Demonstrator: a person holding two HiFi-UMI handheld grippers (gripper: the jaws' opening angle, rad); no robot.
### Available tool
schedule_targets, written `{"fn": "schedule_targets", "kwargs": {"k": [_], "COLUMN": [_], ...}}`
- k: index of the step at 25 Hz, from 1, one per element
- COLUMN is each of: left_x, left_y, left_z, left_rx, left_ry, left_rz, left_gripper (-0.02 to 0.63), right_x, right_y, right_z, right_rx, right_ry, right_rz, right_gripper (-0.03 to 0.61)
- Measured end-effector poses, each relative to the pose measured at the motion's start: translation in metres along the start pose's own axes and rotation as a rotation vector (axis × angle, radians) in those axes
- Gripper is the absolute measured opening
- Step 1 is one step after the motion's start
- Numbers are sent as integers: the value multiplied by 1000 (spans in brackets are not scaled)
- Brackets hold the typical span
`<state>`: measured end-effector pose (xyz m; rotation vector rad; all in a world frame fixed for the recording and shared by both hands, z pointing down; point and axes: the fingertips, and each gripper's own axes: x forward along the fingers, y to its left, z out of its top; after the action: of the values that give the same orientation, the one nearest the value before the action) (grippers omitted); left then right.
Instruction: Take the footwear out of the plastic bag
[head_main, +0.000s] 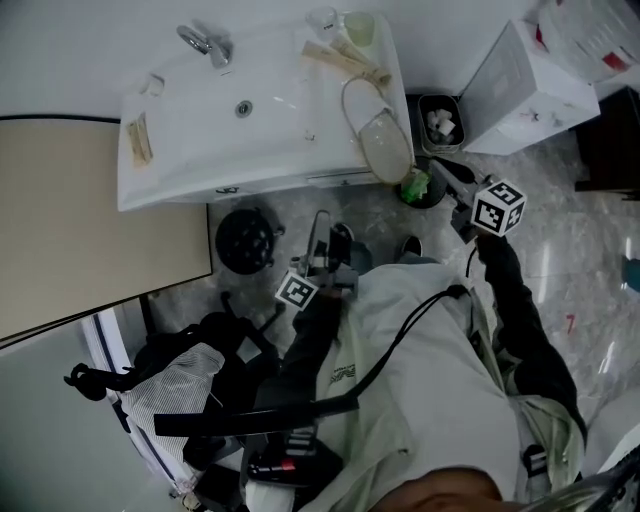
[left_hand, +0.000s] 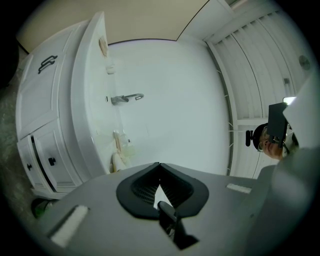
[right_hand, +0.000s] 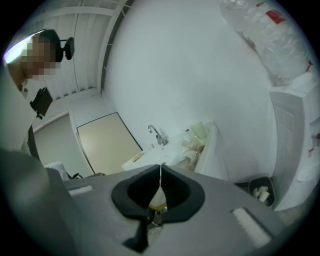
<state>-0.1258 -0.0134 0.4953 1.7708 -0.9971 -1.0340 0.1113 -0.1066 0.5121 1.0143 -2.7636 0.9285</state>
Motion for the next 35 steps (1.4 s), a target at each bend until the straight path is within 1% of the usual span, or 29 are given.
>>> {"fn": "schedule_targets", "kwargs": {"k": [1, 4, 6, 9, 10, 14, 17, 19, 21, 22, 23, 24, 26, 27, 28, 29, 30, 32, 34, 35], "left_x": [-1, -2, -1, -1, 0, 5, 12, 21, 34, 42, 50, 58, 70, 75, 80, 84, 89, 96, 100, 104], "left_y": [1, 6, 9, 15, 16, 24, 32, 35, 39, 41, 44, 47, 52, 54, 55, 56, 56, 60, 62, 63], "left_z": [6, 22, 34, 51, 57, 82, 87, 82, 70, 61, 49, 34, -7, -29, -48, -63, -74, -89, -93, -91], "left_rx": [-2, -6, -9, -14, -15, -22, -54, -79, -97, -109, -121, -130, -155, -164, -172, -183, -194, -220, -210, -193], "left_ry": [-5, -13, -15, -21, -23, -22, 17, 75, 161, 214, 279, 357, 544, 633, 703, 747, 767, 779, 778, 762], "left_rz": [0, -2, -6, -8, -10, -20, -37, -59, -87, -99, -111, -121, -138, -145, -151, -158, -162, -160, -160, -159], "left_gripper": [-7, -6, -6, -8, -8, -8, -12, -12, -9, 4, 33, 72, 199, 245, 263, 275, 276, 276, 238, 193], "right_x": [9, 38, 59, 86, 93, 115, 123, 124, 125, 127, 128, 130, 132, 133, 133, 134, 135, 136, 136, 136], "right_y": [-8, -31, -44, -59, -61, -73, -76, -76, -71, -65, -57, -51, -44, -42, -41, -41, -40, -38, -32, -29], "right_z": [7, 29, 35, 25, 20, -4, -20, -26, -27, -30, -34, -38, -45, -47, -49, -51, -53, -59, -63, -64], "right_rx": [24, 75, 102, 146, 155, 180, 235, 281, 347, 375, 387, 377, 330, 317, 311, 305, 296, 280, 311, 345], "right_ry": [-1, -24, -17, 49, 81, 195, 271, 297, 315, 340, 375, 412, 471, 489, 505, 522, 543, 586, 588, 568], "right_rz": [-2, -5, -15, -36, -42, -76, -86, -94, -83, -63, -42, -29, -31, -38, -47, -59, -77, -110, -118, -115], "right_gripper": [5, 53, 121, 237, 251, 252, 252, 250, 250, 250, 250, 250, 250, 250, 250, 250, 250, 235, 233, 233]}}
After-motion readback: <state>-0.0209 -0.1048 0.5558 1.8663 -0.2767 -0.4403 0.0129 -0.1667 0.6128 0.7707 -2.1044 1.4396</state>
